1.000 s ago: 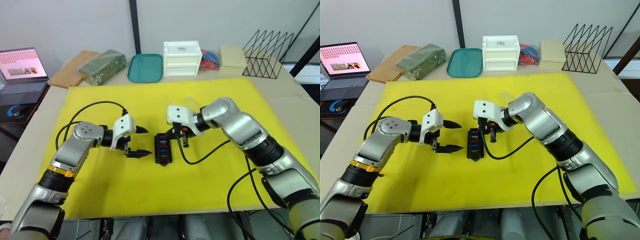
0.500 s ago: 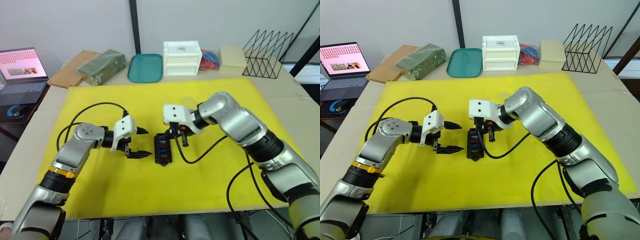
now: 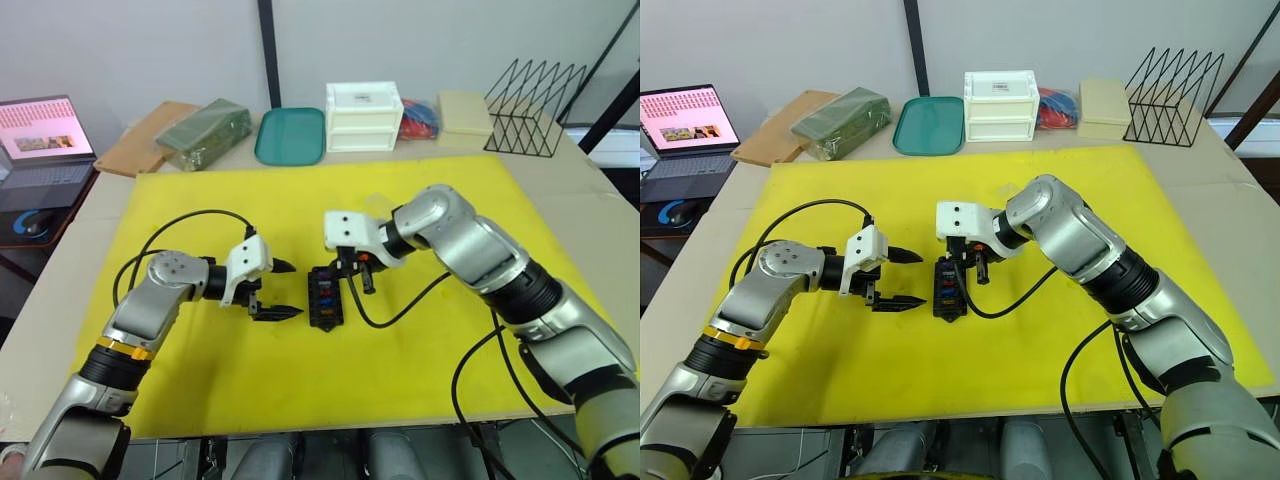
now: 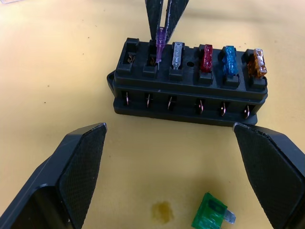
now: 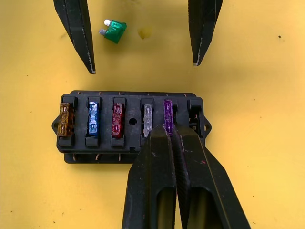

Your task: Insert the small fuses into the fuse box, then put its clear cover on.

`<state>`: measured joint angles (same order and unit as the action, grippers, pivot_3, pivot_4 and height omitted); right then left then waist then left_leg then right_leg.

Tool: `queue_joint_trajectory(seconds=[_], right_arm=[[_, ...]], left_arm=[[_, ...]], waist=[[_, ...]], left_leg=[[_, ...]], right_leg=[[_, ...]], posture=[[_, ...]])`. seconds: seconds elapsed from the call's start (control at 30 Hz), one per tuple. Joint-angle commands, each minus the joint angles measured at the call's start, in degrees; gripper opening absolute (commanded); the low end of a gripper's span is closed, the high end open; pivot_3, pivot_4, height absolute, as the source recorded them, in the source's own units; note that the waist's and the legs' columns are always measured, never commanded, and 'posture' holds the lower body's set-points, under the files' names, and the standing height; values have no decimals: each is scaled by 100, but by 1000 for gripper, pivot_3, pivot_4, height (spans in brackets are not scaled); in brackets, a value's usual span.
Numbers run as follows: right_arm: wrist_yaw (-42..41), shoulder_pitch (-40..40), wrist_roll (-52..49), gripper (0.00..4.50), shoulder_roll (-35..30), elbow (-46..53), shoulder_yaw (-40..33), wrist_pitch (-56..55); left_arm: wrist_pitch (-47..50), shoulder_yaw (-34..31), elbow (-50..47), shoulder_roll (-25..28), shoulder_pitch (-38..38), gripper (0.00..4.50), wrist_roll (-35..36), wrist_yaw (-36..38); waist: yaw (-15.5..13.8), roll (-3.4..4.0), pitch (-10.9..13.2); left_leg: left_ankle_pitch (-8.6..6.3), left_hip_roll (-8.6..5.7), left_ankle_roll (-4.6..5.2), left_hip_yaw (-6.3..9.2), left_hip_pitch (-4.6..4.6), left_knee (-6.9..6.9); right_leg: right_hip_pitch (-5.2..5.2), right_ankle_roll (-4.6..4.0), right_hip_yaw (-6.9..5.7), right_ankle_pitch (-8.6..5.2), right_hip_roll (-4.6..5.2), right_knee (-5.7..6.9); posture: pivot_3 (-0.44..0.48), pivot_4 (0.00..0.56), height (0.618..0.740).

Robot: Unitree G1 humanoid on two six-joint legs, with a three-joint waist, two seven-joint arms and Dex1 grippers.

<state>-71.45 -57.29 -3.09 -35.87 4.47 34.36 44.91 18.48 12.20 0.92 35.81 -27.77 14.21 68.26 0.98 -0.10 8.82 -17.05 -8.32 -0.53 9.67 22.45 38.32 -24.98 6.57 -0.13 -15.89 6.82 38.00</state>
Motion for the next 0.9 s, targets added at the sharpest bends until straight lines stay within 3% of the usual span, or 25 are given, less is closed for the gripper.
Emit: queue_joint_trajectory(seconds=[0.03, 0.9], right_arm=[[-20, -240, -26, 0, 35, 65, -227, 17], [-45, -213, 21, 0, 57, 46, -110, 164]], left_arm=[[-64, -33, -182, 31, -26, 4466, -8, -4], [-201, -94, -171, -63, -57, 4466, 101, 82]], waist=[[1, 0, 0], [2, 0, 0]], left_leg=[[0, 0, 0, 0, 0, 0], [0, 0, 0, 0, 0, 0]], right_leg=[[0, 0, 0, 0, 0, 0], [0, 0, 0, 0, 0, 0]], posture=[[0, 150, 740], [0, 150, 740]])
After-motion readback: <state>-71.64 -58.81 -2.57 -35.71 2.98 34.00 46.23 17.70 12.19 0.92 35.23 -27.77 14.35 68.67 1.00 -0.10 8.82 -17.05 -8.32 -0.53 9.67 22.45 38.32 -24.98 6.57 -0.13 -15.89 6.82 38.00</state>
